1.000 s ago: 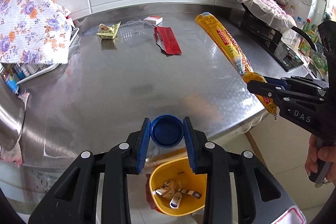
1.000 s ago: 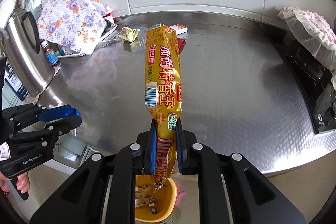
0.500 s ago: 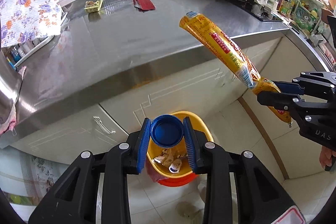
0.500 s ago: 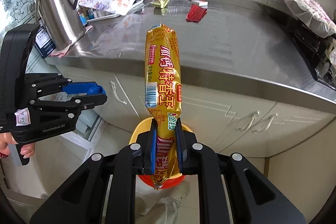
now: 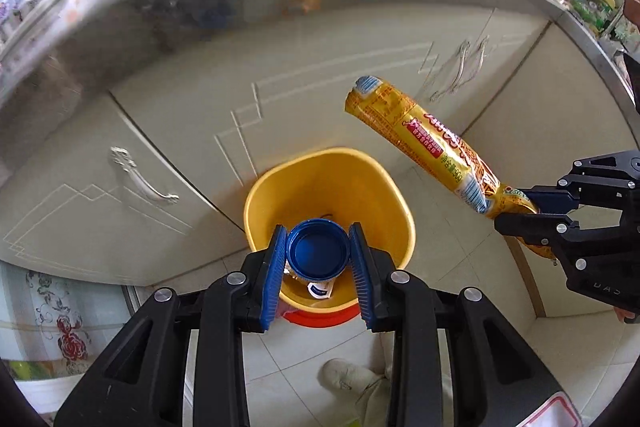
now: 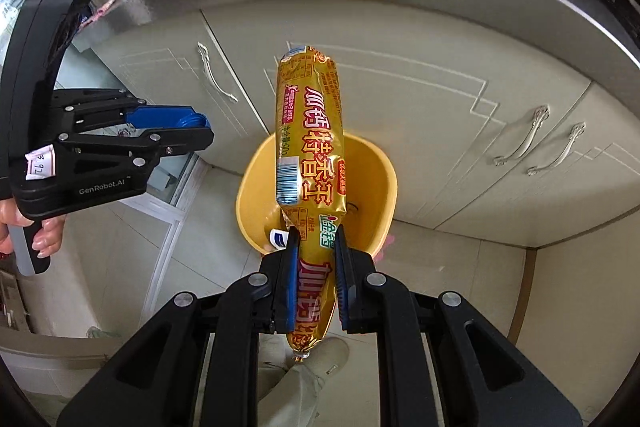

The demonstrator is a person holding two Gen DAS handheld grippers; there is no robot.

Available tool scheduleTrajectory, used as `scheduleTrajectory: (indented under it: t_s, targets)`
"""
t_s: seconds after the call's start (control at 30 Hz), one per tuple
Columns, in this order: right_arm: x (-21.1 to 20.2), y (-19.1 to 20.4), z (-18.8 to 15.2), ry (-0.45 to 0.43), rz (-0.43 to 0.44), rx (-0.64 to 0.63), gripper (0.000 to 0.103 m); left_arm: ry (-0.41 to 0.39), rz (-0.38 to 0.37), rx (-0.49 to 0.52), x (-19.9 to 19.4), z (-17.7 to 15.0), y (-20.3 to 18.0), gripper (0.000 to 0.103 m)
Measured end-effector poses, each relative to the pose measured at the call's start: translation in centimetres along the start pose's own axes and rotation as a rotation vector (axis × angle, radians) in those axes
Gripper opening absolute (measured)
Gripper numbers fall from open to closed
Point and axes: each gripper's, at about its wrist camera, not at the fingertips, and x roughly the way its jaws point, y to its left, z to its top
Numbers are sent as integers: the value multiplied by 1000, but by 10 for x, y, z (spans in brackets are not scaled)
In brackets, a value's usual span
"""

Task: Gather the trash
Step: 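Carry the cap and sausage down over the yellow bin and open both tools, then raise both open tools from the bin back over the counter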

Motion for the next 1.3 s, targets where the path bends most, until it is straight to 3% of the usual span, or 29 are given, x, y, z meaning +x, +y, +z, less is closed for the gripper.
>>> scheduleTrajectory:
  t_s: [0.2, 0.5, 0.9, 0.97, 1.0, 1.03, 1.07, 1.1, 1.3]
  targets:
    - [51, -16, -9, 106, 41, -27, 17, 85, 8, 72, 58, -7, -6, 32]
    - [107, -33, 1, 208, 71, -66, 17, 180, -4, 70, 115, -12, -4, 32]
    - [141, -49, 4, 221, 113, -38, 18, 204, -1, 27, 146, -2, 7, 33]
    - [145, -49, 6, 220, 115, -38, 18, 213, -1, 13, 150, -5, 9, 40]
    - [147, -50, 6, 220, 116, -36, 21, 215, 2, 9, 151, -6, 10, 42]
    - [148, -51, 6, 217, 115, -31, 36, 218, 10, 6, 152, -6, 10, 51]
    - [148, -51, 7, 210, 117, -26, 44, 215, 20, -1, 152, -8, 11, 64]
    - [146, -53, 8, 198, 117, -21, 58, 210, 27, -8, 152, -8, 7, 68]
    - [142, -59, 9, 181, 118, -4, 59, 216, 24, -21, 150, -12, 7, 69]
